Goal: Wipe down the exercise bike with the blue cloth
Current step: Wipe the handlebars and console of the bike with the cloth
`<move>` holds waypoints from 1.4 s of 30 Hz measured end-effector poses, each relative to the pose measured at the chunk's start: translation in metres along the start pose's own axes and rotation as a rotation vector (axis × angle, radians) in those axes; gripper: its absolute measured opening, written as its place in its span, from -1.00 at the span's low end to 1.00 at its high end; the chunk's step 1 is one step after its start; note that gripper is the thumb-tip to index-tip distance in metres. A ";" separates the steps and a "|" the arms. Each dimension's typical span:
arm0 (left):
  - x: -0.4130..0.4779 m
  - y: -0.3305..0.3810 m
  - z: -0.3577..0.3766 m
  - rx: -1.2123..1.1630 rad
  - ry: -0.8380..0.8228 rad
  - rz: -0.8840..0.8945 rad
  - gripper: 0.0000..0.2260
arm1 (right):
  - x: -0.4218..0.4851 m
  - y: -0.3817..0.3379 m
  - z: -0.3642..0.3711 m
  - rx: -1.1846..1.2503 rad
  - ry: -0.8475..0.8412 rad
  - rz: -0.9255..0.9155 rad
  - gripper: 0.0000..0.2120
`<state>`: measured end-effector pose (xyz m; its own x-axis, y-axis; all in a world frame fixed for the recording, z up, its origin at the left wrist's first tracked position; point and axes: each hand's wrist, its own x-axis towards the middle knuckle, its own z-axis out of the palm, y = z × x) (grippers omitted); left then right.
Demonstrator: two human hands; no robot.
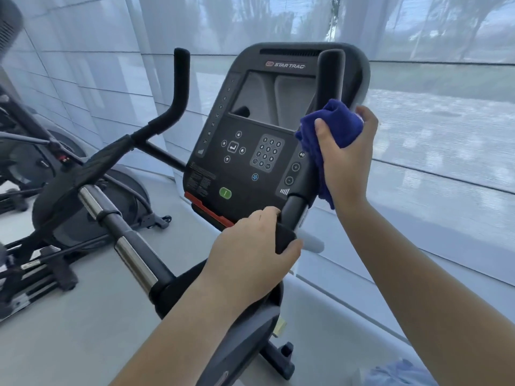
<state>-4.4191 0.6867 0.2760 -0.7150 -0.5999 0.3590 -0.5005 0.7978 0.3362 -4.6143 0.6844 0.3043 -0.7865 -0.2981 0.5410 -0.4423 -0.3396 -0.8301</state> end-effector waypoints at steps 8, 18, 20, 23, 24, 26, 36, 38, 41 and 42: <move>-0.003 0.002 0.002 -0.027 0.003 -0.062 -0.69 | 0.053 -0.035 0.006 0.048 -0.091 -0.265 -0.44; -0.002 0.006 0.004 -0.005 0.001 -0.099 -0.67 | 0.085 -0.034 0.000 0.241 -0.321 -0.072 -0.69; -0.001 0.006 0.004 0.002 0.001 -0.096 -0.67 | 0.080 -0.027 -0.004 0.255 -0.366 -0.007 -0.75; 0.000 0.005 0.004 0.001 -0.010 -0.105 -0.67 | 0.072 -0.018 -0.009 0.272 -0.409 0.078 -0.61; 0.000 0.005 0.004 -0.003 -0.013 -0.109 -0.68 | 0.068 -0.017 -0.011 0.263 -0.426 0.103 -0.55; 0.000 0.005 0.004 -0.008 -0.015 -0.111 -0.68 | 0.061 -0.014 -0.014 0.258 -0.453 0.143 -0.50; -0.002 0.006 0.005 0.007 -0.001 -0.122 -0.74 | 0.018 0.008 -0.022 0.230 -0.443 0.188 -0.72; -0.002 0.007 0.005 0.017 0.002 -0.121 -0.75 | 0.010 0.010 -0.018 0.234 -0.432 0.239 -0.55; -0.003 0.007 0.004 0.016 -0.001 -0.130 -0.76 | 0.002 0.021 -0.012 0.181 -0.377 0.323 -0.32; -0.003 0.007 0.004 0.016 -0.001 -0.130 -0.77 | -0.001 0.024 -0.012 0.179 -0.355 0.343 -0.32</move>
<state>-4.4228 0.6944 0.2738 -0.6440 -0.6985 0.3121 -0.5968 0.7139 0.3664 -4.6289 0.6868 0.2817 -0.6646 -0.6926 0.2802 -0.0798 -0.3070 -0.9484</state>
